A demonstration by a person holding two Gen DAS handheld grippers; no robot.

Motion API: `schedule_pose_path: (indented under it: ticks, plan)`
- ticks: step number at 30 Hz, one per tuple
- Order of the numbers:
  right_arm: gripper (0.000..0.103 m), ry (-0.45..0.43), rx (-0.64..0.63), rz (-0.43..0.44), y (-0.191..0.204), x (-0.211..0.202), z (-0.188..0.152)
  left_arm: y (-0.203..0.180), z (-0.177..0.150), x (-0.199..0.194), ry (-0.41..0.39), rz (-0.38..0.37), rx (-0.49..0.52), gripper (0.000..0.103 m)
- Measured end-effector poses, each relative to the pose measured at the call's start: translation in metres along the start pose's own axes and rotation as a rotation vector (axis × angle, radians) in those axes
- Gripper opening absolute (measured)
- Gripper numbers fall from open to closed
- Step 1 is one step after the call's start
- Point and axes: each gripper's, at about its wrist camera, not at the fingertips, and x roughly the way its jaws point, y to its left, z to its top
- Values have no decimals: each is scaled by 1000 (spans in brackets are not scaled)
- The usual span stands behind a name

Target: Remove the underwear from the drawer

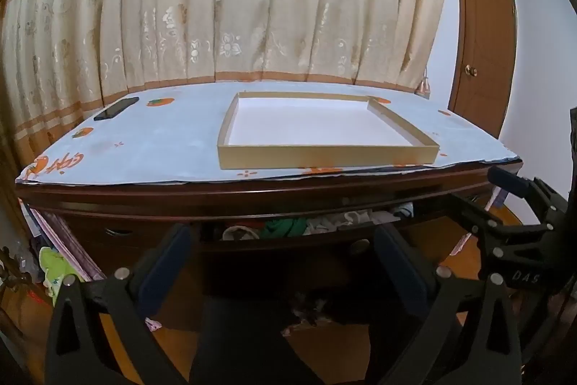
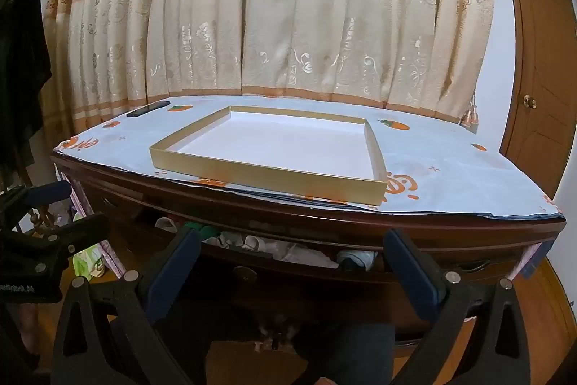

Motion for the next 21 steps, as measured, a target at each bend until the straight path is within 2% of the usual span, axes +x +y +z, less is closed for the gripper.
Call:
schedule_pose_path:
  ticks: [21]
  plan:
    - [103, -2, 2, 11, 2, 0, -4, 2, 5, -3, -10, -5, -3, 103]
